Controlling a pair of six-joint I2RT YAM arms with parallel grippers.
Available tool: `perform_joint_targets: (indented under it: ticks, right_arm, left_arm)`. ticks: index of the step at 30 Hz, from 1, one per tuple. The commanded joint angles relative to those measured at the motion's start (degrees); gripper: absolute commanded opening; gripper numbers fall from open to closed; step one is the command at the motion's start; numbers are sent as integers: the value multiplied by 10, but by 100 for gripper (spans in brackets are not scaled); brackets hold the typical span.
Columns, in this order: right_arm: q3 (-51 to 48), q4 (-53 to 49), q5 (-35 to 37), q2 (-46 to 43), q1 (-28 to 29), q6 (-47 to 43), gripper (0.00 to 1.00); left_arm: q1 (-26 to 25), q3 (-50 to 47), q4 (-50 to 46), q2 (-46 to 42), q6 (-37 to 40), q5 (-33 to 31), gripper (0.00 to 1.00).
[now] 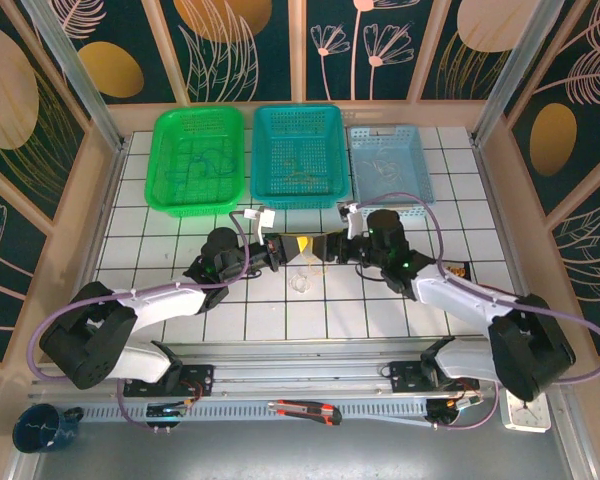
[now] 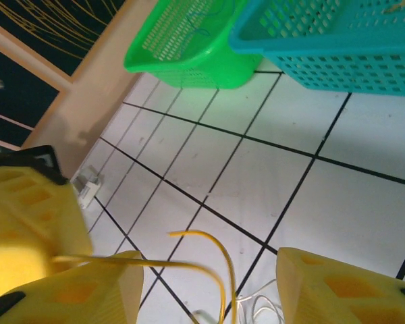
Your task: Untangle the cables
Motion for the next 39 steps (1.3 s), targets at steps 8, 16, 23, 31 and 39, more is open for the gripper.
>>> perform_joint_targets:
  ticks: [8,16,23,31,39]
  right_arm:
    - [0,17,-28,-16,4,-22,57]
    - [63,27,-36,57,1,-36,51]
    - [80,4,-20,48,-16,-42,51]
    - [74,17,-25,28,-34,-25,7]
    - [70,9,-15,21,-34,-16,0]
  left_arm:
    - [-1,32,19,8,1,21,0]
    - [-1,37,9,9,2,37,0]
    - [-1,35,5,8,3,45,0]
    - [-1,33,4,17,4,53,0]
    - [-1,-12,7,-37,19,-35,77]
